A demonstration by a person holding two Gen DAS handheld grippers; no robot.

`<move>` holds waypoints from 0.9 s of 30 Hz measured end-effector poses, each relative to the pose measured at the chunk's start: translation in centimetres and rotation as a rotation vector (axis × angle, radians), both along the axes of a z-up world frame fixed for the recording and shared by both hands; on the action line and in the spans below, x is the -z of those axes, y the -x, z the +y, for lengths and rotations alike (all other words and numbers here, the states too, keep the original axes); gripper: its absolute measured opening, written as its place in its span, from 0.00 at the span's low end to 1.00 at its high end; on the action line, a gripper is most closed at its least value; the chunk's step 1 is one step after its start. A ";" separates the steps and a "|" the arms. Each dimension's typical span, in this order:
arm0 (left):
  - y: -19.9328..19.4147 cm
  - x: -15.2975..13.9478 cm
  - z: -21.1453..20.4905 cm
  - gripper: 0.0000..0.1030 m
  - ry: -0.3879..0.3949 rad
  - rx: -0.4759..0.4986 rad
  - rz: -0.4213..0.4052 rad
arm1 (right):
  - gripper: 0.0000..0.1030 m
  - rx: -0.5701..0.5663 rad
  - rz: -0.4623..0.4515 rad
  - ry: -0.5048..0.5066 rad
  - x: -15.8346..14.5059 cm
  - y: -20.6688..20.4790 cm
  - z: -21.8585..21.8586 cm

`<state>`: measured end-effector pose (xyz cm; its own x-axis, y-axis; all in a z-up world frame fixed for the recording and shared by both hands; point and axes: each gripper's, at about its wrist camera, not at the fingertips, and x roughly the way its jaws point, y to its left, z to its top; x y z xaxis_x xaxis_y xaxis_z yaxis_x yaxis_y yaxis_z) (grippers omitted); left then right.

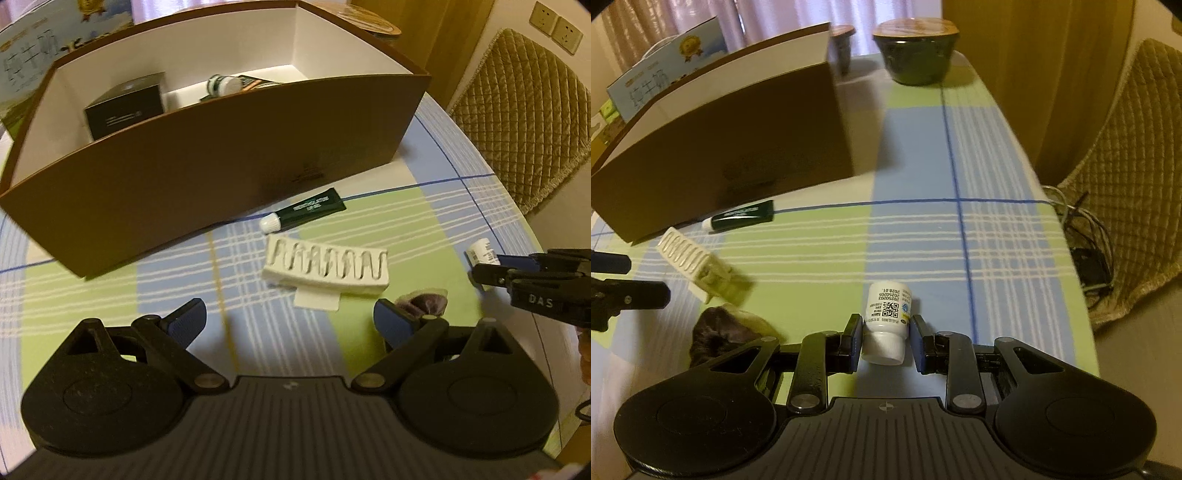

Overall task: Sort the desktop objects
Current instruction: 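Grasp the white pill bottle with the right tool while the left tool grasps the white plastic holder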

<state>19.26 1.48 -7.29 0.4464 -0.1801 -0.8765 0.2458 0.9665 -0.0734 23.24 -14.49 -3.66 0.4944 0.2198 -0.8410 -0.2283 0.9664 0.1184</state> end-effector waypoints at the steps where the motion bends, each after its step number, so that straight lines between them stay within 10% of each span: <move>1: -0.3 0.1 -0.2 0.93 0.007 0.013 0.001 | 0.24 0.005 0.000 0.000 0.0 0.0 -0.1; 15: -2.7 2.3 -3.2 0.81 -0.031 0.118 -0.025 | 0.24 0.029 0.005 -0.004 0.1 0.2 -0.9; 27: -2.1 1.3 0.9 0.81 -0.045 0.024 -0.055 | 0.30 -0.008 0.002 0.006 0.1 -0.6 -0.1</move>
